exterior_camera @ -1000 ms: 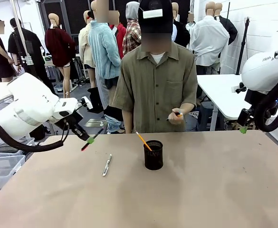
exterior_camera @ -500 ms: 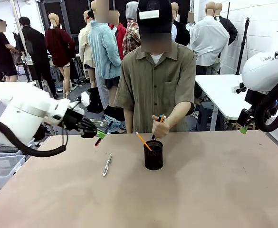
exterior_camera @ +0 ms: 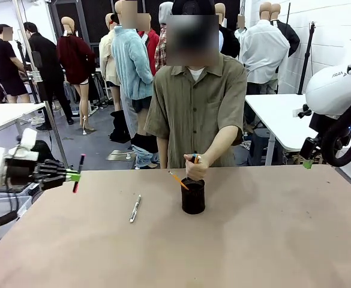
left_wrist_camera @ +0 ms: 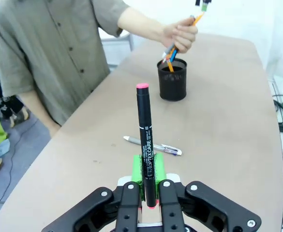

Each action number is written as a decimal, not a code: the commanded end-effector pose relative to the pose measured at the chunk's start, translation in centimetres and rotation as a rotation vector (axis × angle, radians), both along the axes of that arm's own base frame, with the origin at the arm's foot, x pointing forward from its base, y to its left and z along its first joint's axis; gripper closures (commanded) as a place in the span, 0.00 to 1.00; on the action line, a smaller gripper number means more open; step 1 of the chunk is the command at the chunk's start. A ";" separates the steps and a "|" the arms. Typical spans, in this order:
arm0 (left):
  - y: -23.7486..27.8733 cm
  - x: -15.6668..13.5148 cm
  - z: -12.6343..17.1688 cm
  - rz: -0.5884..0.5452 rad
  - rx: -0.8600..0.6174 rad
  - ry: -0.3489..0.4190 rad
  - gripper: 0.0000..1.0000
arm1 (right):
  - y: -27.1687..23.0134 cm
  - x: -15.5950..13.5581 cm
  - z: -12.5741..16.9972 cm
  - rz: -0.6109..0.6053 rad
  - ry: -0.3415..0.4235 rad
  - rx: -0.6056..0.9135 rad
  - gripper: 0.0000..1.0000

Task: Place the pens into the pen holder.
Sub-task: Pick up a writing instrument from the table and place it into the Pen holder.

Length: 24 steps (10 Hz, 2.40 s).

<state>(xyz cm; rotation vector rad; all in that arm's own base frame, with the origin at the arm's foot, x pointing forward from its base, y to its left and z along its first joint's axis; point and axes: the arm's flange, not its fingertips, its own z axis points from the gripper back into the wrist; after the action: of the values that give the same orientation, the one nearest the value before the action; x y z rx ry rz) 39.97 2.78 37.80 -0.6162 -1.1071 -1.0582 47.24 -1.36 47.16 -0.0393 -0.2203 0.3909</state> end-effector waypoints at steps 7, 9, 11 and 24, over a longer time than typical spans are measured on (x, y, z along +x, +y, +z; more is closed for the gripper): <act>-15.8 6.7 3.1 -0.188 -0.119 -0.101 1.00 | 0.0 -0.2 -0.1 0.005 0.002 -0.017 0.00; -21.3 8.4 4.5 -0.255 -0.126 -0.099 1.00 | 0.0 -0.2 -0.1 0.005 0.002 -0.017 0.00; -25.6 10.2 4.6 -0.294 -0.147 -0.060 1.00 | 0.0 -0.2 -0.1 0.005 0.002 -0.017 0.00; -32.9 16.2 -3.3 -0.509 -0.156 -0.007 1.00 | 0.0 -0.2 -0.1 0.005 0.002 -0.017 0.00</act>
<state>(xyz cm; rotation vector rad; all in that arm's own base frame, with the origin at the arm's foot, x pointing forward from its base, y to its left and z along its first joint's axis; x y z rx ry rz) 55.22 -29.71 34.40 -1.0317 -1.1030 -1.4112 47.25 -1.29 47.17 -0.0387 -0.2207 0.3924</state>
